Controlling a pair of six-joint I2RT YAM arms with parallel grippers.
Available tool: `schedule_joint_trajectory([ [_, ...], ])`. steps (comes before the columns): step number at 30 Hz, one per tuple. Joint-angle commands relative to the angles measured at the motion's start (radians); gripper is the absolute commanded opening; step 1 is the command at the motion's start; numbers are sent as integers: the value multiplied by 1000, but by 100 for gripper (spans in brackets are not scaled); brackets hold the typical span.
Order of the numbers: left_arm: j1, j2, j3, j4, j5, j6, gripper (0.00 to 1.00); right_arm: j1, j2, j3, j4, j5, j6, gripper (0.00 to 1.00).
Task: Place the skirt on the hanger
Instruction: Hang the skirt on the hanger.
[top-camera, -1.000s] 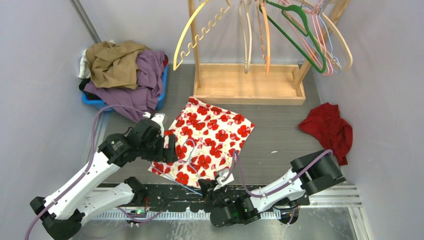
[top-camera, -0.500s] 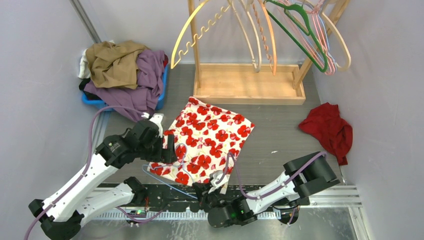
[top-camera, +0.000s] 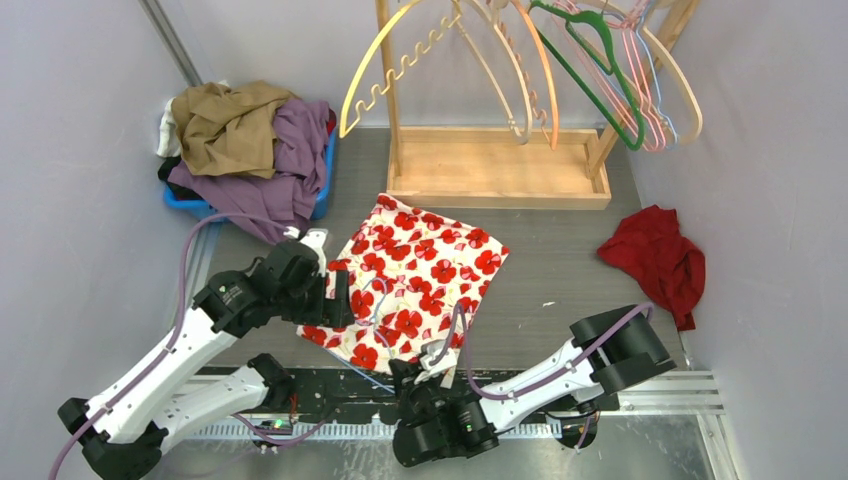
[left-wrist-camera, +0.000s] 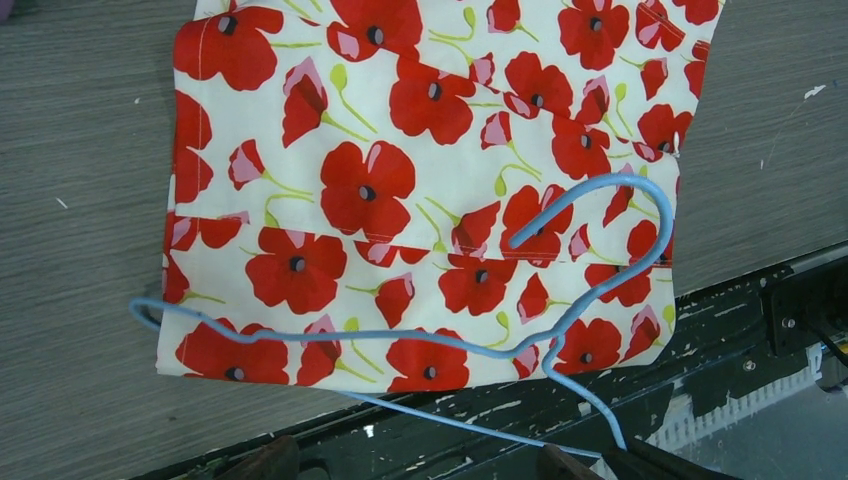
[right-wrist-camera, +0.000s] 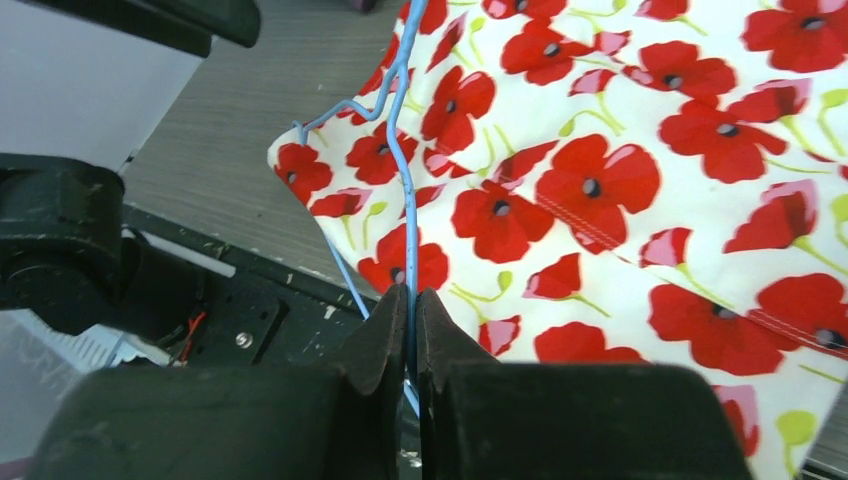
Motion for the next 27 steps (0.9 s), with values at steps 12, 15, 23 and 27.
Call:
schedule_joint_trajectory([
  [12,2,21,-17,66,32,-11,84,70,-18,-50,-426,138,490,1],
  [15,2,24,-22,71,37,-13,84,84,17,-14,-556,151,611,1],
  [23,-9,24,-32,85,35,-23,84,86,113,134,-718,174,650,1],
  [27,-16,21,-35,88,34,-27,84,81,153,197,-935,188,839,1],
])
